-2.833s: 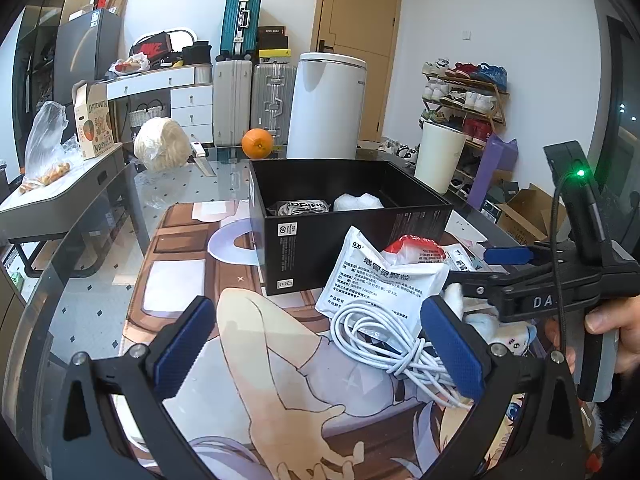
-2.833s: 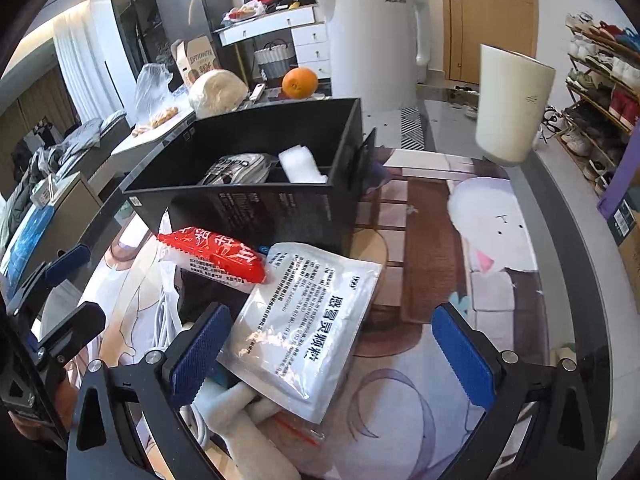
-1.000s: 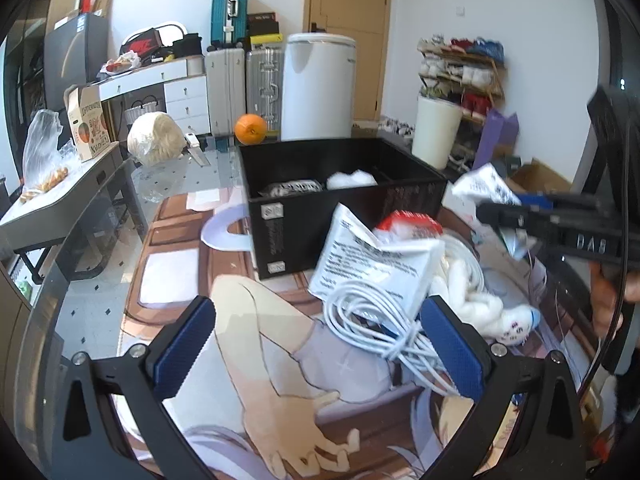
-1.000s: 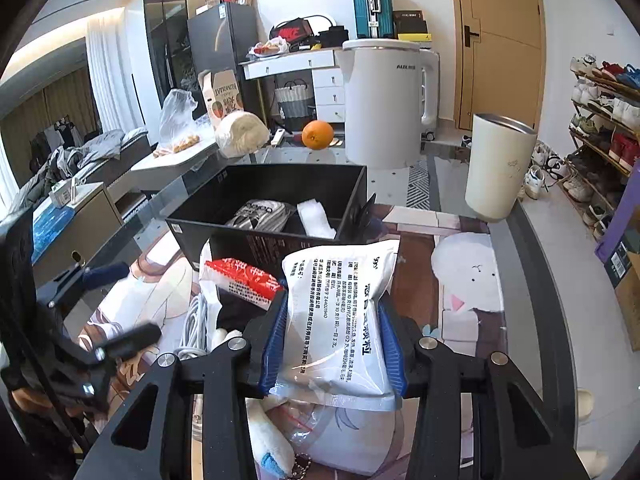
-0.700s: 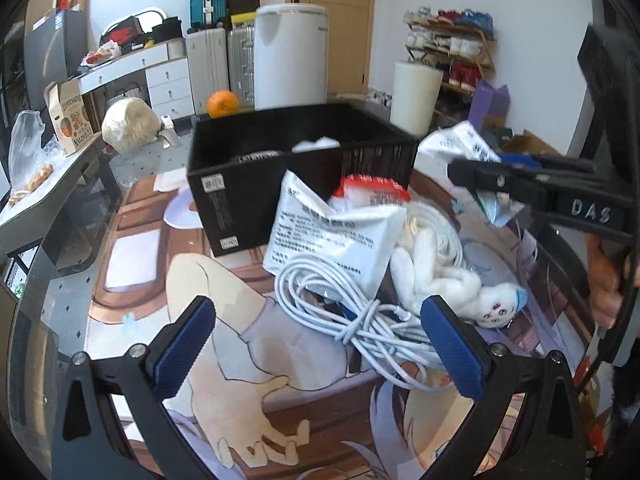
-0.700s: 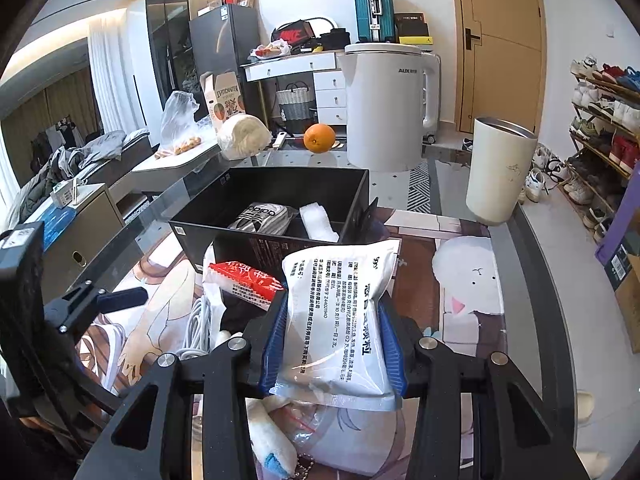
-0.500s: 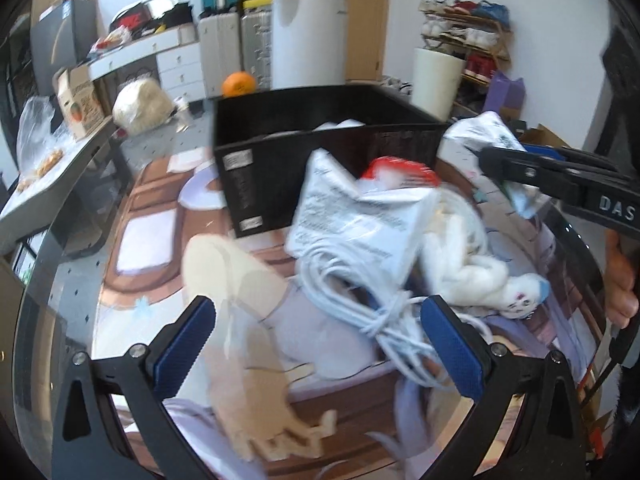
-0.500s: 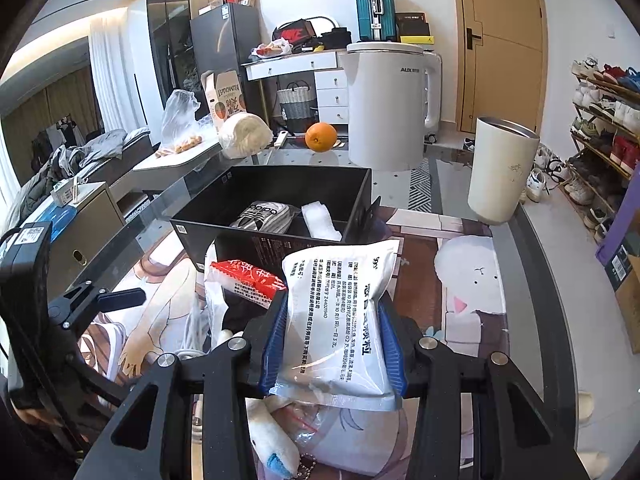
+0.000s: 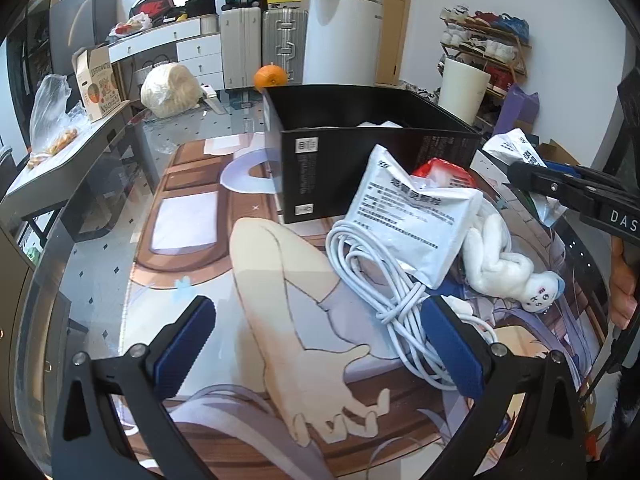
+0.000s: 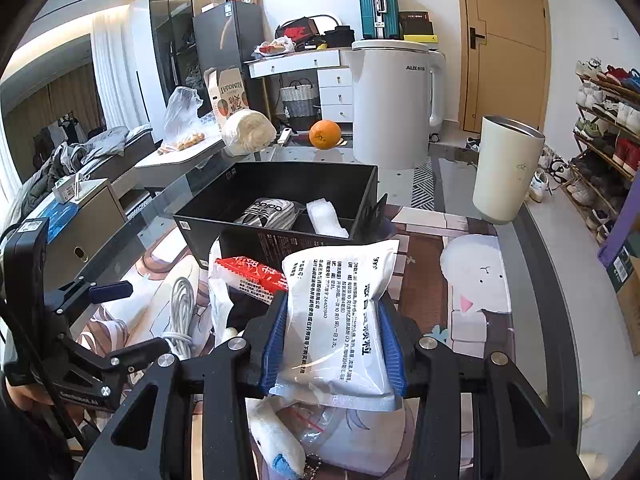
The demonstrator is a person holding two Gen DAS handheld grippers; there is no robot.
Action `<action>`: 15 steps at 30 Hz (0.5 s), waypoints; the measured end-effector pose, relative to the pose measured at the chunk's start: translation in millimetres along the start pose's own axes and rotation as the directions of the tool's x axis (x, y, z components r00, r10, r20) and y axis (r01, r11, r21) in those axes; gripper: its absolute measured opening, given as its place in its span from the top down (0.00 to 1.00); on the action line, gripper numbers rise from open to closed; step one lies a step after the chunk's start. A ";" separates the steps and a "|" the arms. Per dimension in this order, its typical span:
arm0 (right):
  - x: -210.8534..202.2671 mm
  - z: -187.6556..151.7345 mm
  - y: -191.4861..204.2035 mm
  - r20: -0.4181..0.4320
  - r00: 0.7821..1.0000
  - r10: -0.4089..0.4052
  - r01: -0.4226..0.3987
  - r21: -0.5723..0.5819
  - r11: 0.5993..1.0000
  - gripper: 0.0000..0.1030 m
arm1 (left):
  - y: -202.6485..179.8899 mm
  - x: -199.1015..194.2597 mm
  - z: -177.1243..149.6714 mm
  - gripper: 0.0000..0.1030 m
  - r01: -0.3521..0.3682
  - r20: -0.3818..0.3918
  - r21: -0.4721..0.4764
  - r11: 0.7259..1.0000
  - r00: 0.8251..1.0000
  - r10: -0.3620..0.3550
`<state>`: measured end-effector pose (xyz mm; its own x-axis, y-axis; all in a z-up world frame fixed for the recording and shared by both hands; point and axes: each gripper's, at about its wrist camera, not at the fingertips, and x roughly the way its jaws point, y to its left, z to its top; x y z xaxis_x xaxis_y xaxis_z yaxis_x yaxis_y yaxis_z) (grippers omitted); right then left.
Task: Organize soft objects
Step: 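Grasp the white cable coil with the left gripper while the right gripper holds the sachet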
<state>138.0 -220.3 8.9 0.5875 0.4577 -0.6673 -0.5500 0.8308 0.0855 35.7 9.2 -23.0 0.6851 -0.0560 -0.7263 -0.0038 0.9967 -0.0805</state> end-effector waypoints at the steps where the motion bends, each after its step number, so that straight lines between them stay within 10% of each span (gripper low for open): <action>1: 0.0 0.0 -0.1 0.000 1.000 0.001 -0.001 0.000 1.000 0.58 | 0.5 -0.2 0.6 0.00 -0.002 0.001 -0.002 1.000 1.000 0.002; 15: -0.3 1.6 -0.7 0.003 1.000 0.000 0.000 -0.004 1.000 0.58 | -36.3 13.9 9.8 0.00 0.079 -0.043 0.020 0.997 0.996 -0.078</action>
<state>139.2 -220.6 10.2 0.5893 0.4583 -0.6653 -0.5520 0.8298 0.0826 52.4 -27.2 -23.5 0.6511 -0.1365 -0.7466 0.0649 0.9901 -0.1245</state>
